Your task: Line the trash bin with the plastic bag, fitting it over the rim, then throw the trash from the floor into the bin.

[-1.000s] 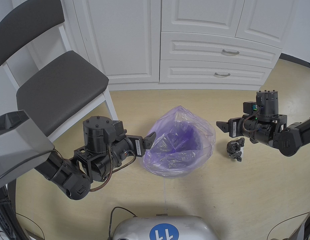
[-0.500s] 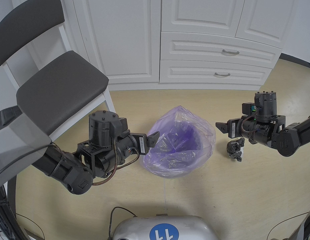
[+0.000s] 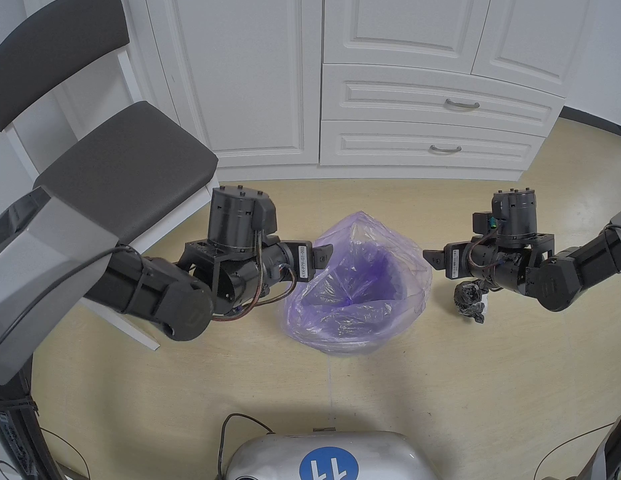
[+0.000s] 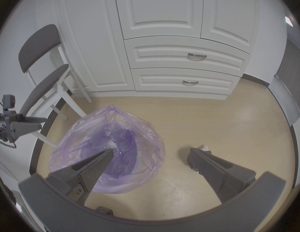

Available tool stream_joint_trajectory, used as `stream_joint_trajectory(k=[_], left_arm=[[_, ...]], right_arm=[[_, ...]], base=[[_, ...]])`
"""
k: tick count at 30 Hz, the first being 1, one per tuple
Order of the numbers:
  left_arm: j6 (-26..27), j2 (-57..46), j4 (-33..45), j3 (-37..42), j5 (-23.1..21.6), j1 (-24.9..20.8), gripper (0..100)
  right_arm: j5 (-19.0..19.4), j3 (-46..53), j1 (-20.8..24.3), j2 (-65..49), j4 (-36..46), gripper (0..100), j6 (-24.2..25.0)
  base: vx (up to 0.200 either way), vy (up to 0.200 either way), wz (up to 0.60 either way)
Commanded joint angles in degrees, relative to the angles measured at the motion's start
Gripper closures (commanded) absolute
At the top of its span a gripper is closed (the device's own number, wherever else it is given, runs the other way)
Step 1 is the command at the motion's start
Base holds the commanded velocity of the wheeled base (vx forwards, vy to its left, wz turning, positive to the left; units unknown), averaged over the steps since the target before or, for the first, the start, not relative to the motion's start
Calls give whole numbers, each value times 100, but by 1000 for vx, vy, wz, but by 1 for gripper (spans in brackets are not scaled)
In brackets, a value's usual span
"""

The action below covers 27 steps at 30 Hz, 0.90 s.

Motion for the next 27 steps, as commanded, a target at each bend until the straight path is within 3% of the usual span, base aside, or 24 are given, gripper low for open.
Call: stream_joint_trajectory(k=[1, 3, 4, 6, 14, 27], left_arm=[[95, 602, 476, -811, 43, -41, 0], [104, 619, 537, -863, 43, -41, 0], [148, 813, 1021, -1268, 51, -59, 0], [148, 962, 1276, -1523, 60, -103, 0], [464, 1516, 1636, -2112, 447, -76, 0], [578, 1753, 2190, -2665, 781, 398, 0]], right_arm=[[-3, -289, 2, 607, -58, 0, 164], [-3, -306, 2, 634, -58, 0, 182], [-3, -499, 20, 836, -58, 0, 419], [5, -658, 20, 1047, -58, 0, 507], [-3, -1545, -24, 2031, -128, 0, 1175], [-3, -1844, -297, 2321, -128, 0, 1192]], base=[[0, 0, 0], [0, 0, 0], [0, 0, 0], [0, 0, 0], [0, 0, 0], [0, 0, 0]])
